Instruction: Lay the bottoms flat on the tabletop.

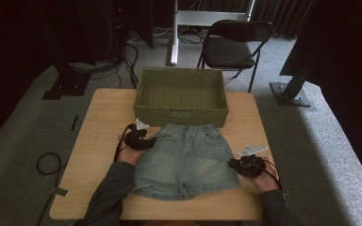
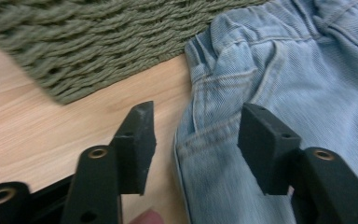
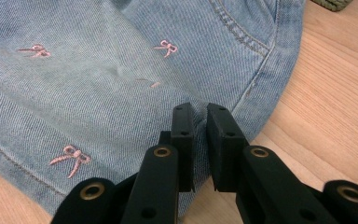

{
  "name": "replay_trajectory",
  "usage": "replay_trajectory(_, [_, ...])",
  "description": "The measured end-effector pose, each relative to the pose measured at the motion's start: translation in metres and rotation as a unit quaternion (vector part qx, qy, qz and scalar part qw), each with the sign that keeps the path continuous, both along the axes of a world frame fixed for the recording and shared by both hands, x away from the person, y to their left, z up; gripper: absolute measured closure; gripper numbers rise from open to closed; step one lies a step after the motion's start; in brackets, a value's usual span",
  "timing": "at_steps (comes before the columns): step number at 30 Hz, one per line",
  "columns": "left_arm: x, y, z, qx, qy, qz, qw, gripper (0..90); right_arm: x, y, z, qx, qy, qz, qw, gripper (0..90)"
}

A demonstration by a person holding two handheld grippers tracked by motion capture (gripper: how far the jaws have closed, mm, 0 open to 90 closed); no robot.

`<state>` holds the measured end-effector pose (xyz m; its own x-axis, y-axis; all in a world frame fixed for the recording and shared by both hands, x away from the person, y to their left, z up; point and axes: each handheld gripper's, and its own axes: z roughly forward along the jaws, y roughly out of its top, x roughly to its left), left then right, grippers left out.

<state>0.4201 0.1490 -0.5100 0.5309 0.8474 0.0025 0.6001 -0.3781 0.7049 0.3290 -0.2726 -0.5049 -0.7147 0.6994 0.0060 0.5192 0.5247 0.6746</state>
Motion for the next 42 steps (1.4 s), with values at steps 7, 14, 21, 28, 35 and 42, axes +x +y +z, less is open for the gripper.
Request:
replay_trajectory(7, [0.005, -0.004, -0.013, -0.002, 0.039, -0.006, 0.9992, 80.7, -0.002, -0.002, 0.002, 0.004, 0.0, 0.002, 1.0, 82.3])
replay_trajectory(14, [-0.014, 0.019, -0.011, 0.024, 0.015, 0.023, 0.9993, 80.3, -0.004, 0.001, 0.002, 0.011, 0.003, 0.013, 0.9999, 81.5])
replay_trajectory(21, [-0.016, 0.032, -0.012, 0.021, 0.012, 0.042, 0.9989, 75.4, -0.001, 0.021, -0.003, -0.02, 0.01, 0.036, 0.9991, 81.8])
replay_trajectory(28, [-0.032, 0.041, -0.006, -0.017, 0.016, 0.021, 0.9995, 57.1, -0.009, 0.012, -0.007, -0.02, 0.038, 0.049, 0.9979, 83.2])
replay_trajectory(35, [-0.052, 0.051, -0.002, -0.019, 0.011, 0.027, 0.9994, 55.4, -0.012, 0.006, 0.002, -0.01, 0.014, 0.03, 0.9994, 83.5])
replay_trajectory(42, [-0.062, 0.054, -0.005, -0.022, 0.012, 0.031, 0.9992, 54.8, 0.005, 0.012, 0.004, -0.003, -0.028, -0.004, 0.9996, 84.2])
